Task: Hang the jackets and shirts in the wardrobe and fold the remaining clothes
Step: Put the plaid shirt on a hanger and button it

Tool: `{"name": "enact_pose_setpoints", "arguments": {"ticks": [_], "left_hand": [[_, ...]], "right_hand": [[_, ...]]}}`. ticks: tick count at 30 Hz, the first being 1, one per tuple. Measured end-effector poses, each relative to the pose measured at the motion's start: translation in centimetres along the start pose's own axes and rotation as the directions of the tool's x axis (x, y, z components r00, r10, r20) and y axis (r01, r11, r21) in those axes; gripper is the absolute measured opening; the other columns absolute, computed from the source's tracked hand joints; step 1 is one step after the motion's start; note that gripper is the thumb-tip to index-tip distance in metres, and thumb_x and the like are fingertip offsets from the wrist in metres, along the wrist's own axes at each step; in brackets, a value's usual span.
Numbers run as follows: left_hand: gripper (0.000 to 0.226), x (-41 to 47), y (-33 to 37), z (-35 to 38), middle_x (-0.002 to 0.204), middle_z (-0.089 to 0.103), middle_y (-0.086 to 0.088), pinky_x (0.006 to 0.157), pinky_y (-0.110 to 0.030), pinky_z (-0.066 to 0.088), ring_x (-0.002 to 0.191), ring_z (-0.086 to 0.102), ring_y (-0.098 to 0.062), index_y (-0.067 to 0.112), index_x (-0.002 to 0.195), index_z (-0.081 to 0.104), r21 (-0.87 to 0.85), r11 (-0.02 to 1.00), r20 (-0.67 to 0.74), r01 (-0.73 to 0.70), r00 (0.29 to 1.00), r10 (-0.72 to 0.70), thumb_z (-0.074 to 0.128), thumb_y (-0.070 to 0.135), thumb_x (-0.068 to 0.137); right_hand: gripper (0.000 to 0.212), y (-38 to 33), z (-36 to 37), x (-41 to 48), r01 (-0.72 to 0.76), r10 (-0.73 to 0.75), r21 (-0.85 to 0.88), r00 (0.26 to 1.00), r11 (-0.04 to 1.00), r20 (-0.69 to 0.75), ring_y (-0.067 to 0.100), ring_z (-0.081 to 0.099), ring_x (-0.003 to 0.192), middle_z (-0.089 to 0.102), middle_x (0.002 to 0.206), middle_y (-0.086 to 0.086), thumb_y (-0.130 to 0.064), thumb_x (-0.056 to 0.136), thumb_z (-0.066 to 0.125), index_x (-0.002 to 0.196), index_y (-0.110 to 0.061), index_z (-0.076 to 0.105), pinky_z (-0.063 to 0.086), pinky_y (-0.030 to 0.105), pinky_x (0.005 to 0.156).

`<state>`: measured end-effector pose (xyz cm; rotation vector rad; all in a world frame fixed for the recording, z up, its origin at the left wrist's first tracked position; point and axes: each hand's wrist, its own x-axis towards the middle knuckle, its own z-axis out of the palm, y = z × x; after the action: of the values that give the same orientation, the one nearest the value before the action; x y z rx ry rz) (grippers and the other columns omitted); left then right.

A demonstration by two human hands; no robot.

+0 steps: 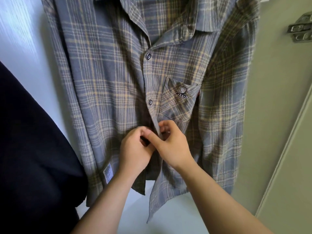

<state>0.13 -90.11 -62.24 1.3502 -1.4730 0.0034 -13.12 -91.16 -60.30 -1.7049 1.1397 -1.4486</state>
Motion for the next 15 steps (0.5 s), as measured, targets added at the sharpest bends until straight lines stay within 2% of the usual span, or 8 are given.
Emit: {"name": "enact_pose_setpoints", "arguments": {"ticks": [1, 3, 4, 6, 10, 13, 15], "left_hand": [[0.026, -0.2, -0.1, 0.3, 0.087, 0.063, 0.015, 0.064, -0.022, 0.045, 0.074, 0.058, -0.005, 0.030, 0.097, 0.066, 0.032, 0.999, -0.026, 0.001, 1.000, 0.000, 0.069, 0.039, 0.073], [0.037, -0.6, -0.5, 0.7, 0.096, 0.057, 0.011, 0.070, -0.031, 0.047, 0.080, 0.057, -0.012, 0.025, 0.105, 0.063, 0.078, 0.997, -0.117, 0.025, 0.993, -0.016, 0.080, 0.031, 0.073], [0.042, -0.7, -0.7, 0.9, 0.098, 0.055, 0.010, 0.071, -0.033, 0.048, 0.082, 0.057, -0.015, 0.024, 0.107, 0.061, 0.096, 0.994, -0.160, 0.045, 0.987, -0.030, 0.085, 0.027, 0.072], [0.050, -0.8, -1.1, 1.2, 0.103, 0.053, 0.008, 0.072, -0.035, 0.048, 0.088, 0.060, -0.020, 0.026, 0.110, 0.056, 0.172, 0.983, -0.235, 0.069, 0.972, -0.027, 0.088, 0.030, 0.071], [0.070, -0.1, -1.6, 2.3, 0.117, 0.051, -0.002, 0.078, -0.045, 0.051, 0.101, 0.060, -0.031, 0.024, 0.123, 0.049, 0.319, 0.938, -0.338, 0.135, 0.941, -0.021, 0.089, 0.041, 0.067], [0.058, 0.7, -2.2, 2.5, 0.116, 0.050, -0.008, 0.083, -0.047, 0.049, 0.100, 0.057, -0.034, 0.019, 0.117, 0.052, 0.425, 0.897, -0.390, 0.120, 0.919, 0.062, 0.085, 0.033, 0.072], [0.043, 1.0, -2.6, 2.2, 0.113, 0.052, -0.007, 0.083, -0.047, 0.047, 0.101, 0.055, -0.033, 0.019, 0.112, 0.055, 0.460, 0.886, -0.363, 0.058, 0.923, 0.128, 0.079, 0.023, 0.076]], "right_hand": [[0.027, 0.0, 0.3, 0.0, 0.018, -0.019, -0.045, 1.000, 0.999, -0.013, 0.001, 0.064, 0.084, 0.068, 0.089, -0.013, -0.047, 0.081, 0.078, 0.095, -0.030, 0.063, 0.049, 0.016, 0.074], [0.008, 0.2, 0.4, 0.1, 0.034, -0.040, -0.087, 0.997, 0.996, -0.068, 0.001, 0.063, 0.078, 0.067, 0.080, -0.013, -0.030, 0.089, 0.072, 0.088, -0.027, 0.065, 0.045, 0.013, 0.069], [0.009, 0.3, 0.4, 0.2, 0.036, -0.045, -0.093, 0.995, 0.995, -0.091, -0.001, 0.062, 0.075, 0.067, 0.075, -0.014, -0.026, 0.093, 0.068, 0.085, -0.026, 0.066, 0.041, 0.009, 0.064], [0.017, 0.8, 0.1, 0.2, 0.045, -0.058, -0.123, 0.993, 0.991, -0.102, 0.000, 0.060, 0.071, 0.065, 0.071, -0.012, -0.023, 0.099, 0.059, 0.085, -0.025, 0.069, 0.038, 0.009, 0.061], [0.022, 1.6, -0.7, -0.1, 0.059, -0.076, -0.221, 0.995, 0.973, -0.067, 0.009, 0.058, 0.085, 0.065, 0.089, 0.000, -0.017, 0.102, 0.054, 0.102, -0.018, 0.076, 0.042, 0.021, 0.074], [0.014, 1.6, -1.4, -0.6, 0.052, -0.072, -0.200, 0.993, 0.978, -0.095, 0.004, 0.065, 0.082, 0.071, 0.084, -0.010, -0.016, 0.097, 0.064, 0.097, -0.022, 0.077, 0.051, 0.017, 0.073], [0.008, 1.5, -1.8, -1.1, 0.010, -0.036, -0.153, 0.985, 0.988, -0.170, -0.006, 0.064, 0.072, 0.069, 0.072, -0.016, -0.021, 0.090, 0.074, 0.087, -0.027, 0.072, 0.044, 0.006, 0.062]]}}
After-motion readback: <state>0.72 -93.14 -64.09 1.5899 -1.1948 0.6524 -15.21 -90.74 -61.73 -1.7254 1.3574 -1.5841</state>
